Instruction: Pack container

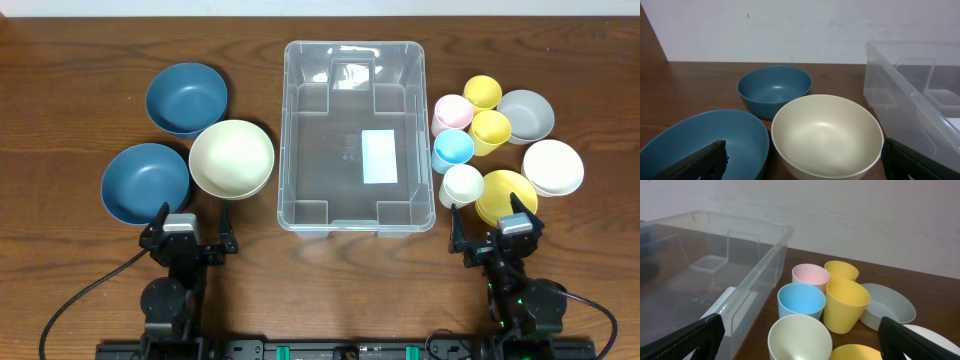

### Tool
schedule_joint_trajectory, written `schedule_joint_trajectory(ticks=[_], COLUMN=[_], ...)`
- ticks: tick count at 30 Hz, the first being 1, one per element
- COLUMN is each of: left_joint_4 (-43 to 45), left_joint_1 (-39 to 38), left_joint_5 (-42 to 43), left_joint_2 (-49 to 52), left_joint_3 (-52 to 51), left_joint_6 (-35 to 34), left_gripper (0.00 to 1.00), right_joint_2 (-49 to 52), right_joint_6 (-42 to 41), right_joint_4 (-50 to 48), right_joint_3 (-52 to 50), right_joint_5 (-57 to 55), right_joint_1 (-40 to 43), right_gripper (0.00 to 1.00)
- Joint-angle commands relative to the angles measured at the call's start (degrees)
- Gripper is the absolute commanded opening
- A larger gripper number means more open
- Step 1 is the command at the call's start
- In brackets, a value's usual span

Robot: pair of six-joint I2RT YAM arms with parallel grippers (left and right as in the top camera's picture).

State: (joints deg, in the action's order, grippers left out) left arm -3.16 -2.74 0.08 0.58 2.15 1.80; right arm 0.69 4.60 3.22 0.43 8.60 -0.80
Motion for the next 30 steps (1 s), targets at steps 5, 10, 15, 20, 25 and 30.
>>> schedule_joint_trajectory(ticks=[5,10,15,20,25,30], left_joint_4=[-0.59,2.58,9.62,4.13,-10.95,-27.15], left_joint_1=[-0.22,-0.22,-0.22,-0.17,-0.17,-0.17], left_joint_5=[0.59,0.61,0.15,-8.22,-12.07,-12.07], left_joint_2=[-0.35,-0.35,-0.35,2.56,13.73,30.82], left_joint_3=[-1.92,-1.92,0.7,10.58,28.09,50.58], left_joint_6=[0.98,0.98,-0.5,-7.08,-5.38,-2.89], left_gripper=[0.98,0.98,0.98,0.98,0.98,0.98], right_joint_2=[-0.35,-0.35,-0.35,-0.35,-0.35,-0.35], right_joint_6=[-0.24,-0.24,-0.24,-0.24,-0.24,-0.24], right_joint_4=[0.22,0.22,0.22,0.22,0.22,0.22], right_joint_3=[-0.11,-0.11,-0.11,-0.11,-0.11,-0.11], right_joint_5=[0.44,0.44,0.44,0.42,0.42,0.44], right_joint_1=[0.42,0.42,0.42,0.42,0.42,0.42], right_gripper=[0.99,0.99,0.99,0.99,0.99,0.99])
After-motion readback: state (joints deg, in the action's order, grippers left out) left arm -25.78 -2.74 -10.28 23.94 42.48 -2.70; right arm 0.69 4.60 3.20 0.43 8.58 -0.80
